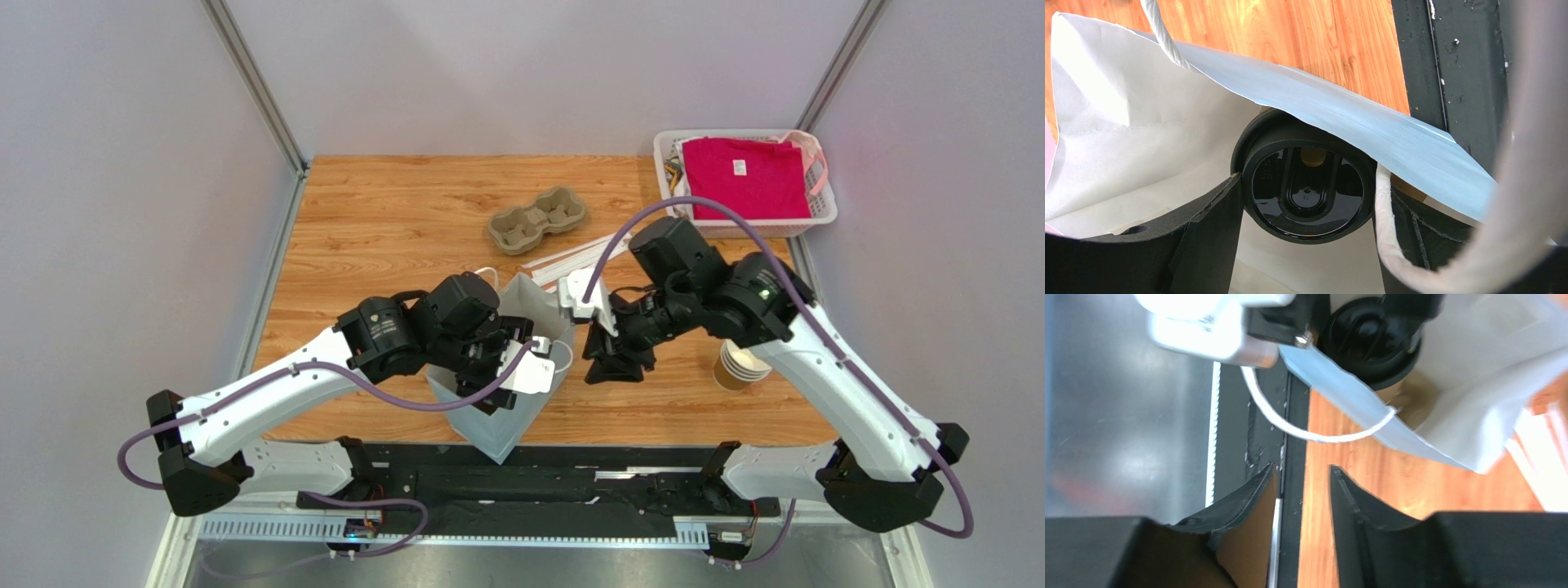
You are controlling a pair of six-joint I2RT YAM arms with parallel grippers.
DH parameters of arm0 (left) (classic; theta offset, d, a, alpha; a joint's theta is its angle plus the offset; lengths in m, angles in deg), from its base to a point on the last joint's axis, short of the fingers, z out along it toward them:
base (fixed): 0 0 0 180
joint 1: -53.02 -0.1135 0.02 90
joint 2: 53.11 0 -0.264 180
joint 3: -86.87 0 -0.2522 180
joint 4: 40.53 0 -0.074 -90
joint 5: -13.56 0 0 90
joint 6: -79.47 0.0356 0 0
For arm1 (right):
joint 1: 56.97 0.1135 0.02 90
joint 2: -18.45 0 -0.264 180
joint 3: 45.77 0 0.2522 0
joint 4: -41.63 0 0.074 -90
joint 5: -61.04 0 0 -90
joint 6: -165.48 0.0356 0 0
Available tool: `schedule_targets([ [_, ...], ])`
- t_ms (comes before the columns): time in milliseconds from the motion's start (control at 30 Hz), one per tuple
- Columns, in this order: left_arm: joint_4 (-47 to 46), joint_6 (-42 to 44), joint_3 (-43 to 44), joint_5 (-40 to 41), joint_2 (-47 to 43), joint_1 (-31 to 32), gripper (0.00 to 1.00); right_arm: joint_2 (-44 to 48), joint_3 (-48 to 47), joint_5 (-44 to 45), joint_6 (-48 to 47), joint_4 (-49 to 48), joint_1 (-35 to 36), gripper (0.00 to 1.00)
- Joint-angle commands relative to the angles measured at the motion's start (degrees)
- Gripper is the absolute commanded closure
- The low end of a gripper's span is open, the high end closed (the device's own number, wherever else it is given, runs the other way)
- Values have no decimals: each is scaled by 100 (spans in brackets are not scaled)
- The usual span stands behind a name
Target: Pack the takeout coffee
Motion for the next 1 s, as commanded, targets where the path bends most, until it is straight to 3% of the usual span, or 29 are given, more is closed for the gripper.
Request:
schedule_targets([
  [0,-252,-54,120,-189,43,-18,100,420,-441,86,612,-16,-26,46],
  [133,-261,-45,120,-250,60,-18,100,693,-222,-19,824,-719,-26,32],
  [433,-314,-10,32,-268,34,-18,100,615,525,-476,930,-2100,158,32],
  [533,-322,-27,23,-242,25,-18,100,536,658,-477,790,-2171,308,40],
  [633,-331,-80,-12,-189,-36,-26,100,535,789,-415,570,-1969,343,65],
  [667,-340,-106,-29,-163,-62,-26,100,605,903,-389,526,-1855,334,87],
  [700,-357,-141,-64,-145,-97,-26,100,667,974,-310,456,-1802,334,100],
  [967,-436,-913,67,-242,-89,-141,100,1431,1835,42,-1,-1573,571,100],
])
